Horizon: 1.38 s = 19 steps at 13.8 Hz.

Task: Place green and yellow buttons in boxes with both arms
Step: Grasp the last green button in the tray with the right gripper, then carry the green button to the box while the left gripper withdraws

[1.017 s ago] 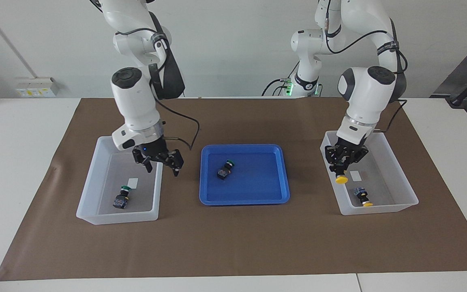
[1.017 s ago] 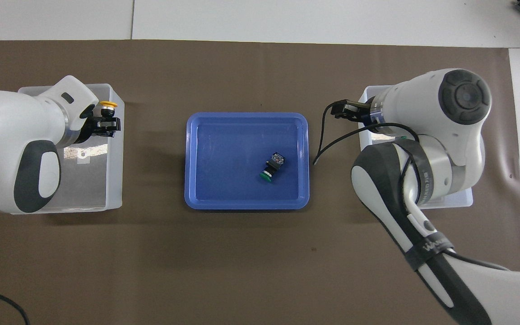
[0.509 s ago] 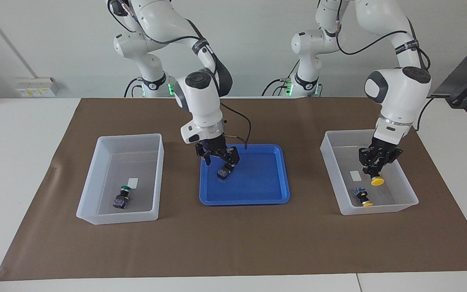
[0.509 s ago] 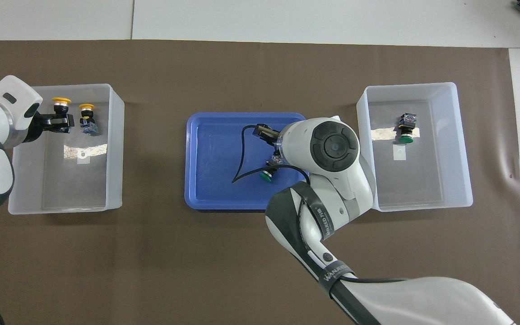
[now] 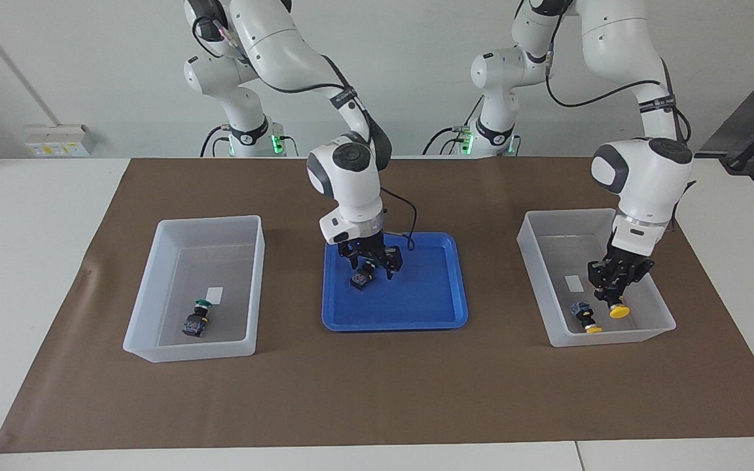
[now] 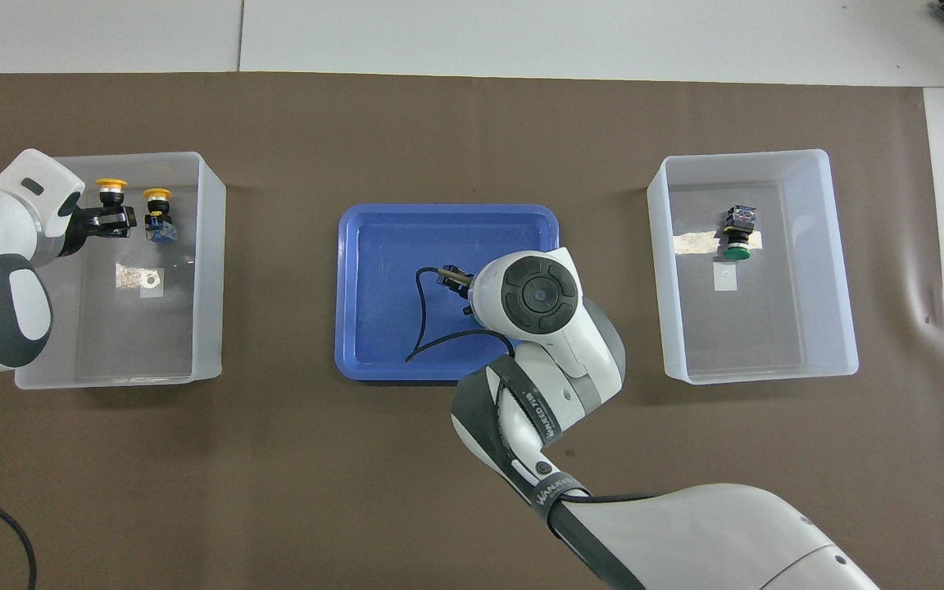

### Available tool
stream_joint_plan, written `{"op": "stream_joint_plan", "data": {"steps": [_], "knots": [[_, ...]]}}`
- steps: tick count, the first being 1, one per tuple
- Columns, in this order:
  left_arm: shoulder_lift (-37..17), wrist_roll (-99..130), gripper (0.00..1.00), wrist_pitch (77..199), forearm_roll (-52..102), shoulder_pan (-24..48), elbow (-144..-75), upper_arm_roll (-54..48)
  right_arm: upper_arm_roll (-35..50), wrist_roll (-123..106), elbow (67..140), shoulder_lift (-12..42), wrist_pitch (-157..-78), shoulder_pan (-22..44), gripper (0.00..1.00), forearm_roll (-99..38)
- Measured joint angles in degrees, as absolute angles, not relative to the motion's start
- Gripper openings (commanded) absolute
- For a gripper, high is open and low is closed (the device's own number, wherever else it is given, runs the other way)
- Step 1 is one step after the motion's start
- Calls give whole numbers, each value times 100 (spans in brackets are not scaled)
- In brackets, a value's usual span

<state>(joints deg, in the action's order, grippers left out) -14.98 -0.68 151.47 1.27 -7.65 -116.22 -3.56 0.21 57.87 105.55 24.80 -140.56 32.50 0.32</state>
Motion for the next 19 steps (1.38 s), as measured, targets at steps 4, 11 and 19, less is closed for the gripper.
{"op": "stream_joint_plan", "data": {"steps": [4, 11, 19], "knots": [[-1899, -68, 38, 15577, 127, -824, -11619, -357, 16, 5787, 10682, 2482, -14051, 3250, 87, 201], [-1939, -77, 100, 15603, 127, -829, -11538, -373, -11, 5790, 10704, 2465, -14042, 3239, 0, 218], [-641, -498, 100, 13630, 123, -328, -11386, -489, -115, 4419, 10168, 1208, -12216, 2166, 0, 267]]}}
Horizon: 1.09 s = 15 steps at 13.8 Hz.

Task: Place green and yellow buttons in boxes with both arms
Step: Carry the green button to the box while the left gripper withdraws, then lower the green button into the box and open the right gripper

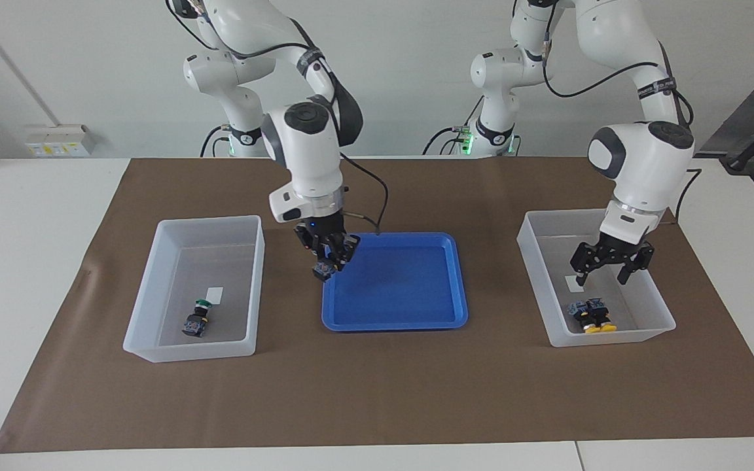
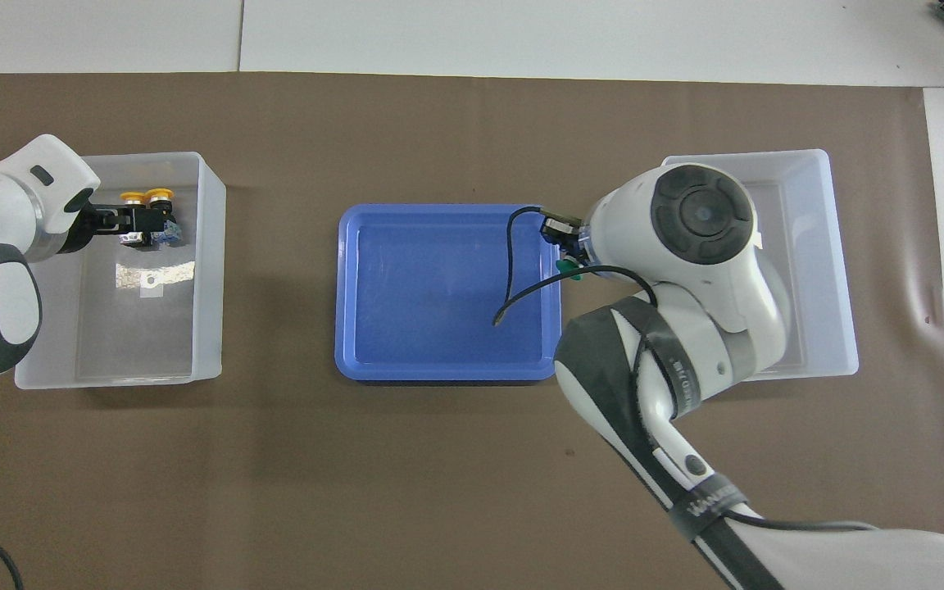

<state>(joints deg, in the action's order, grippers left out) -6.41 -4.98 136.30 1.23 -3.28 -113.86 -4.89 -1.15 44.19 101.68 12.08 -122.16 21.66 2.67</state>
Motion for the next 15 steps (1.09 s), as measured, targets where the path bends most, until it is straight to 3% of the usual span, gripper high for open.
{"op": "stream_joint_plan", "data": {"steps": [5, 13, 15], "knots": [[-88, -497, 100, 12526, 123, 174, -11125, -509, -130, 2001, 10538, 720, -11638, 746, 0, 254], [-58, -497, 100, 9998, 120, 168, -8937, -401, -120, 1539, 12047, 706, -13151, 526, 0, 216], [-62, -497, 100, 9561, 120, 167, -8661, -352, -119, 1539, 12131, 705, -13186, 516, 18, 215]]}}
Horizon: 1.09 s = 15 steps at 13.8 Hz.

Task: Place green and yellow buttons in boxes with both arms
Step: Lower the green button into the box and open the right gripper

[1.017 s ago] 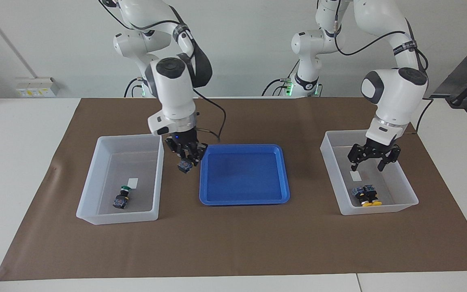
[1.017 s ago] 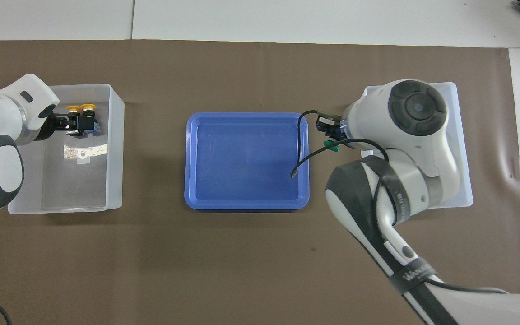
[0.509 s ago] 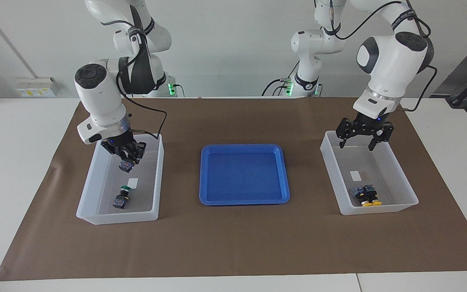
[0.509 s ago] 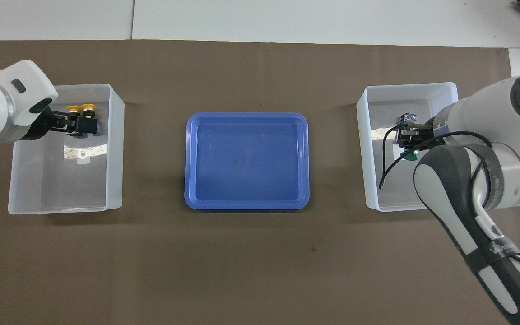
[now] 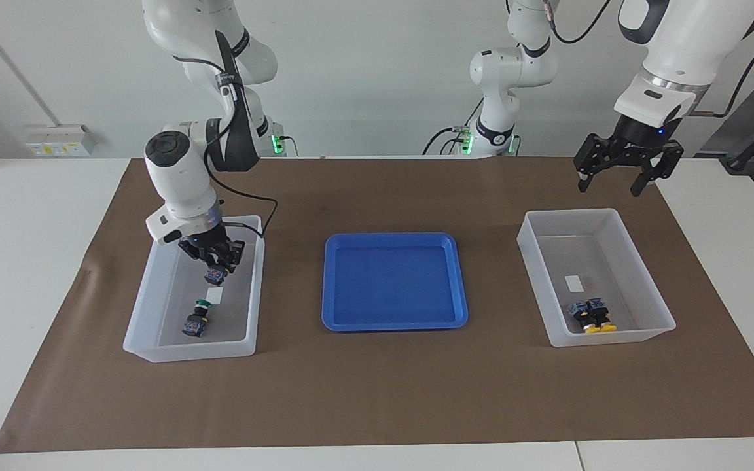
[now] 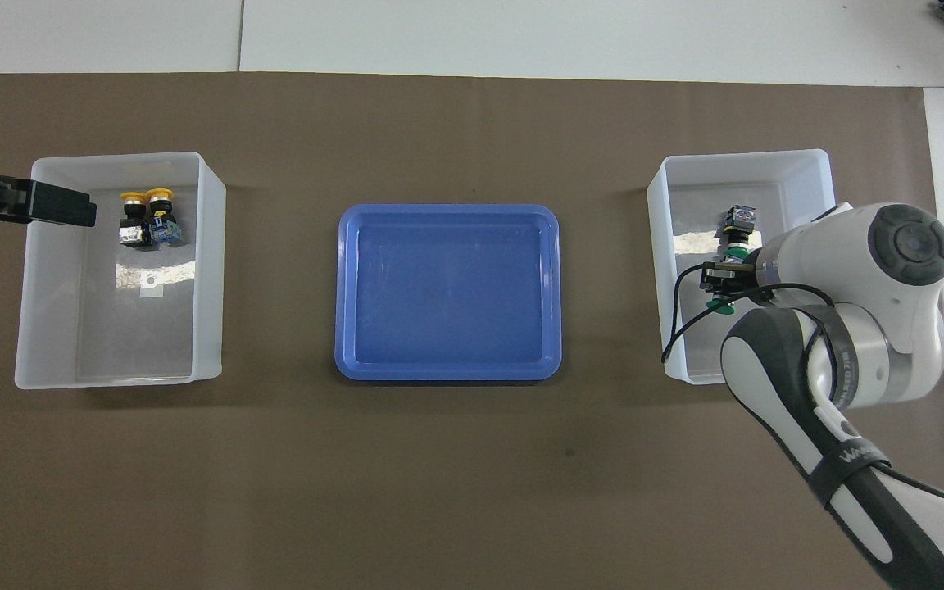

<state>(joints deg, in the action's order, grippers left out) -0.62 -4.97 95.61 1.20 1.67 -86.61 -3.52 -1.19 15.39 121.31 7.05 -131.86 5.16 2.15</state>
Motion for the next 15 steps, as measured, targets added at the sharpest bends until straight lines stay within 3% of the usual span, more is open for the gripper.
{"op": "stream_joint_plan", "data": {"steps": [2, 3, 4, 5, 11, 15], "knots": [[-62, -498, 100, 9243, 120, 158, -8536, -330, -120, 1539, 12210, 718, -13305, 472, 30, 215], [-65, -498, 100, 9129, 120, 156, -8512, -330, -120, 1539, 12246, 736, -13363, 455, 41, 215], [-70, -498, 100, 9035, 120, 156, -8482, -330, -119, 1539, 12273, 757, -13431, 438, 62, 215], [-76, -500, 100, 8913, 120, 158, -8430, -332, -119, 1539, 12295, 779, -13506, 421, 100, 215], [113, -501, 100, 8268, 120, 302, -8348, -152, -103, 1537, 11953, 748, -13437, 416, 100, 217], [307, -504, 100, 8215, 120, 364, -8580, -42, -99, 1530, 10960, 425, -12119, 409, 100, 284]]}}
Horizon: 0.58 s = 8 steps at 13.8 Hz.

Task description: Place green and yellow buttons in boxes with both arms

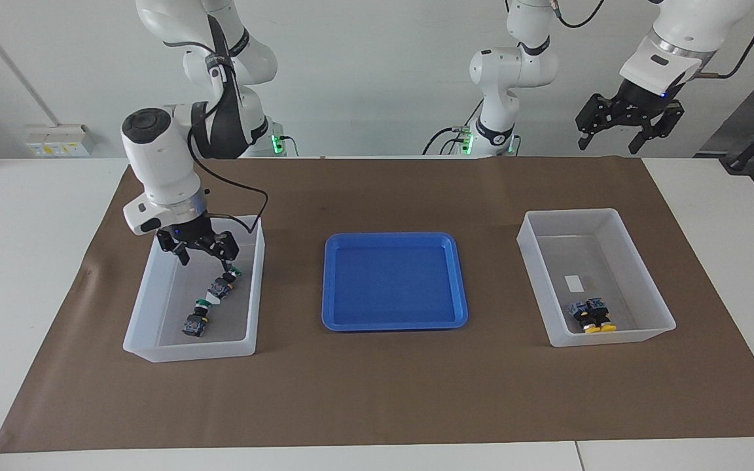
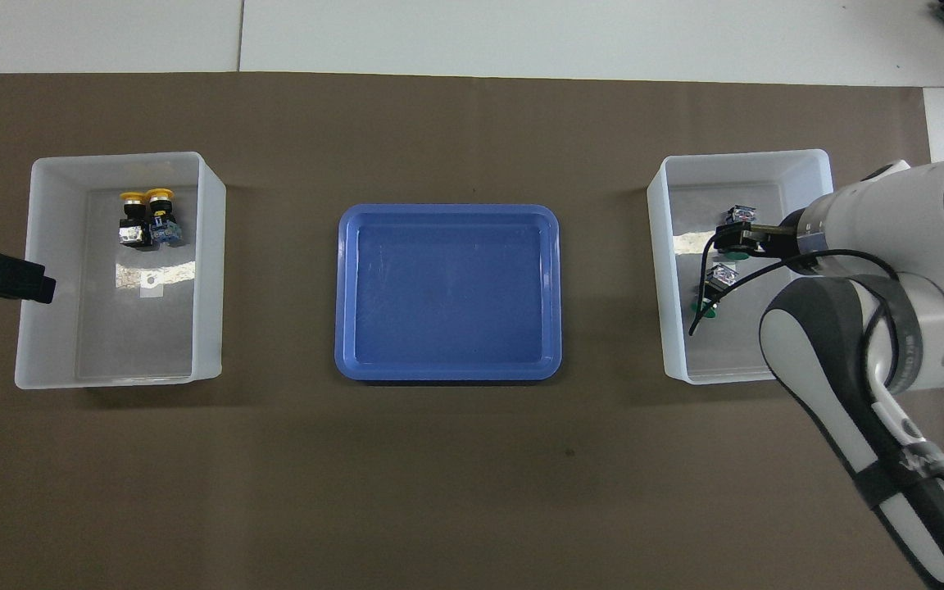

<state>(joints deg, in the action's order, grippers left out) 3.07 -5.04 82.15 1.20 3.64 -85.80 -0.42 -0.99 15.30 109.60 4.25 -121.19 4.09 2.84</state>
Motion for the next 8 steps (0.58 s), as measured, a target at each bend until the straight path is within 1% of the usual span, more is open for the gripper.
{"op": "stream_joint_plan", "data": {"steps": [3, 8], "knots": [[307, -504, 100, 8215, 120, 361, -8627, -8, -100, 1417, 10233, 202, -11061, 404, 100, 323], [311, -504, 100, 8223, 120, 361, -8757, -8, -122, 1226, 9573, -181, -9864, 248, 100, 294]]}}
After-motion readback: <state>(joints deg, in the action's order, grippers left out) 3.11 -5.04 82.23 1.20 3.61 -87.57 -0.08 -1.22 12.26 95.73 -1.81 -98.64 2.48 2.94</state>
